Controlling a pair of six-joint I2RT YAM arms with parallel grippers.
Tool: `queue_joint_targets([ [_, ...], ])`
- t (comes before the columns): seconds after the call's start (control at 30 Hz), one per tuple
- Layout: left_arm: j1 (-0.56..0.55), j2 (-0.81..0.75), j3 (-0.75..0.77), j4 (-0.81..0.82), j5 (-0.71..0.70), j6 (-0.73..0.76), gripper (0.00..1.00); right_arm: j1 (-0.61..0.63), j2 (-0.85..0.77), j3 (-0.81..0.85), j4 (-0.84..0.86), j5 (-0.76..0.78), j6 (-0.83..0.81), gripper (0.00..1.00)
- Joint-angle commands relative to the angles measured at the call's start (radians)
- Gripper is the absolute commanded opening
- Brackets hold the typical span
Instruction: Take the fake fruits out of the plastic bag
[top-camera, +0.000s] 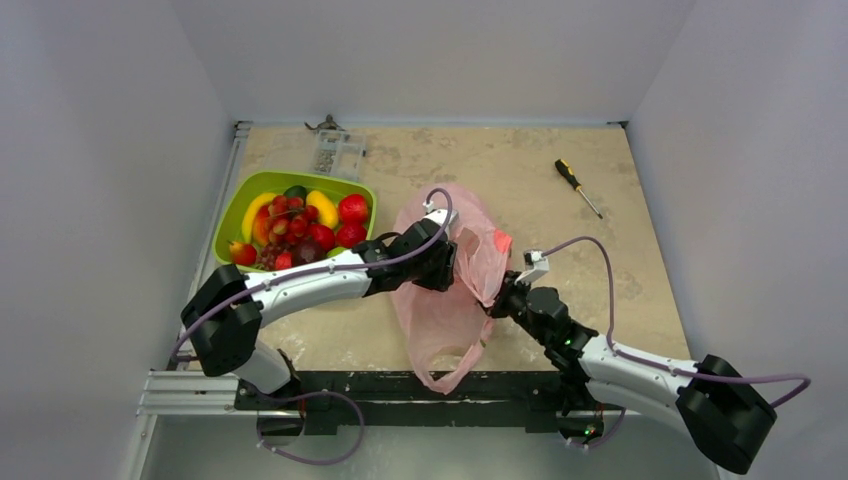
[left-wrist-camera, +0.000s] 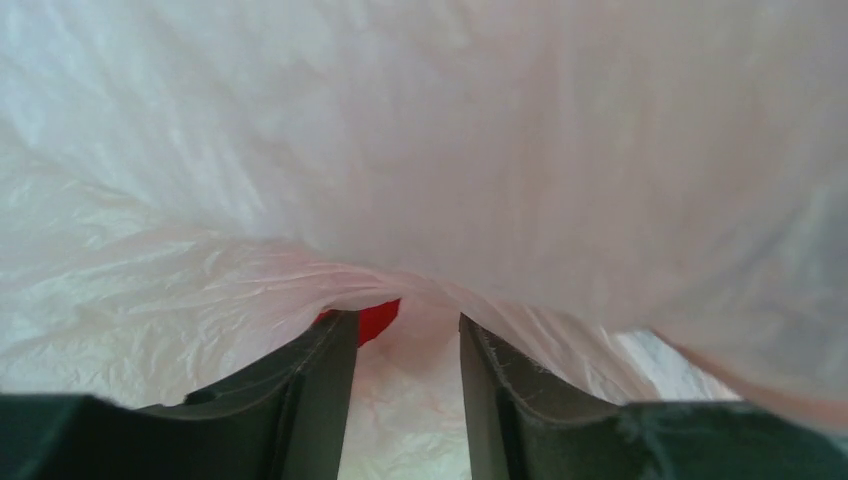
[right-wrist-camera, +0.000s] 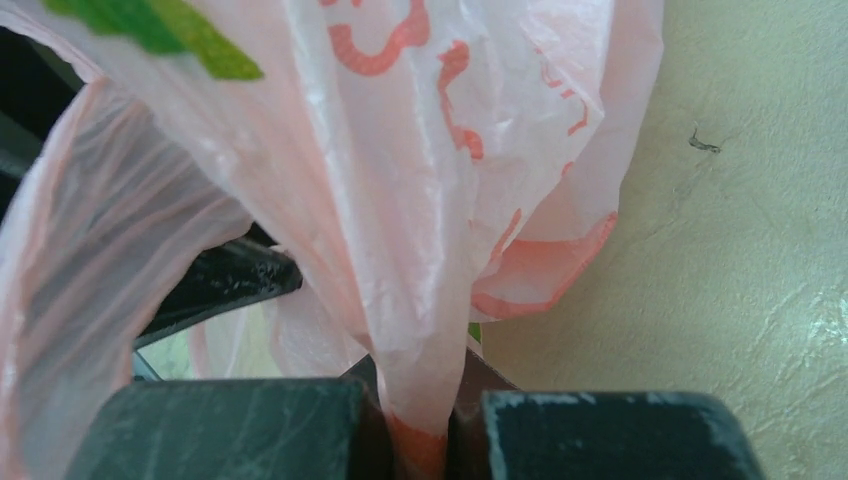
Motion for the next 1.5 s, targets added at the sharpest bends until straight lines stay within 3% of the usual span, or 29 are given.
queue_joint_targets([
  [0.0, 0.011, 0.028, 0.049, -0.004, -0.067, 0.069, 0.37, 0.004, -0.001, -0.007, 0.024, 0.029, -0.025, 0.0],
  [0.07, 0.01, 0.031, 0.041, 0.003, -0.054, 0.069, 0.33, 0.004, -0.002, -0.005, 0.018, 0.031, -0.025, 0.0],
  [0.3, 0.02, -0.006, 0.014, -0.004, -0.125, 0.045, 0.32, 0.004, 0.006, -0.004, 0.018, 0.026, -0.021, 0.0],
  [0.6, 0.056, -0.046, 0.043, -0.025, -0.077, 0.066, 0.39, 0.004, 0.016, -0.002, 0.021, 0.017, -0.017, 0.0],
  [0.9, 0.065, 0.102, 0.085, -0.046, -0.071, 0.098, 0.21, 0.005, -0.014, -0.003, -0.004, 0.024, -0.015, 0.0],
  [1.0, 0.065, 0.127, 0.101, -0.073, -0.07, 0.109, 0.2, 0.004, -0.017, -0.003, -0.011, 0.025, -0.018, 0.0],
  [1.1, 0.064, 0.113, 0.083, -0.068, -0.016, 0.11, 0.25, 0.004, -0.02, -0.004, -0.01, 0.026, -0.018, 0.0],
  [1.27, 0.064, 0.074, 0.024, -0.04, 0.046, 0.107, 0.51, 0.005, 0.004, -0.002, 0.009, 0.029, -0.019, 0.0],
  [1.47, 0.062, 0.062, -0.02, -0.035, 0.048, 0.098, 0.69, 0.004, 0.061, -0.003, 0.056, 0.009, -0.011, 0.0],
])
